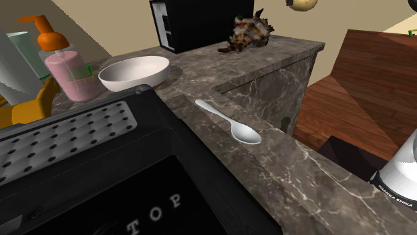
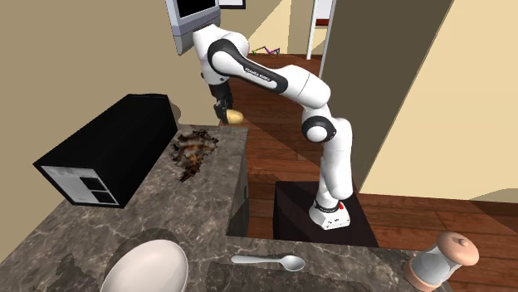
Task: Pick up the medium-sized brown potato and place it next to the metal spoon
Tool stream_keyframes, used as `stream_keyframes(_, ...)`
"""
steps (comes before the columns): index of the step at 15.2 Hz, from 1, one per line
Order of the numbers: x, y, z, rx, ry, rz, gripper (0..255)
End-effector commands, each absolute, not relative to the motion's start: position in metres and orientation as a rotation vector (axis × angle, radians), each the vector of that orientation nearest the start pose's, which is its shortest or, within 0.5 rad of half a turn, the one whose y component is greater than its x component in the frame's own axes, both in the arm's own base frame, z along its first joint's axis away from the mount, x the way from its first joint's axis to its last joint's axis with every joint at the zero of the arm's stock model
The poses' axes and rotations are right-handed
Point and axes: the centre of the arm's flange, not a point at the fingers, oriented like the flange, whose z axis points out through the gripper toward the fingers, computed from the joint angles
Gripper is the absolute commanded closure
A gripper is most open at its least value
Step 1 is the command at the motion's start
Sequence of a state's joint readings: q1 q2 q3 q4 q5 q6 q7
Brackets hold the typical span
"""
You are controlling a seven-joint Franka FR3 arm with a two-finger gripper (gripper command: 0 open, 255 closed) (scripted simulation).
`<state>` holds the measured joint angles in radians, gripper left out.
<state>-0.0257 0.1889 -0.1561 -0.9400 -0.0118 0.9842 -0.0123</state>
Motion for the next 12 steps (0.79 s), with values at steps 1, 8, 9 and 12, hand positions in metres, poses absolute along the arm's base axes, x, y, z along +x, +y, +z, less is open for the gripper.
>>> stream_keyframes(1,0.504,-0.057,0.747,-3.147,0.276,0.231,255)
stream_keyframes(8,0.457,0.022,0.747,-3.147,0.276,0.231,255)
stream_keyframes(9,0.450,0.033,0.747,-3.147,0.276,0.231,255)
stream_keyframes(12,0.429,0.067,0.748,-3.147,0.276,0.231,255)
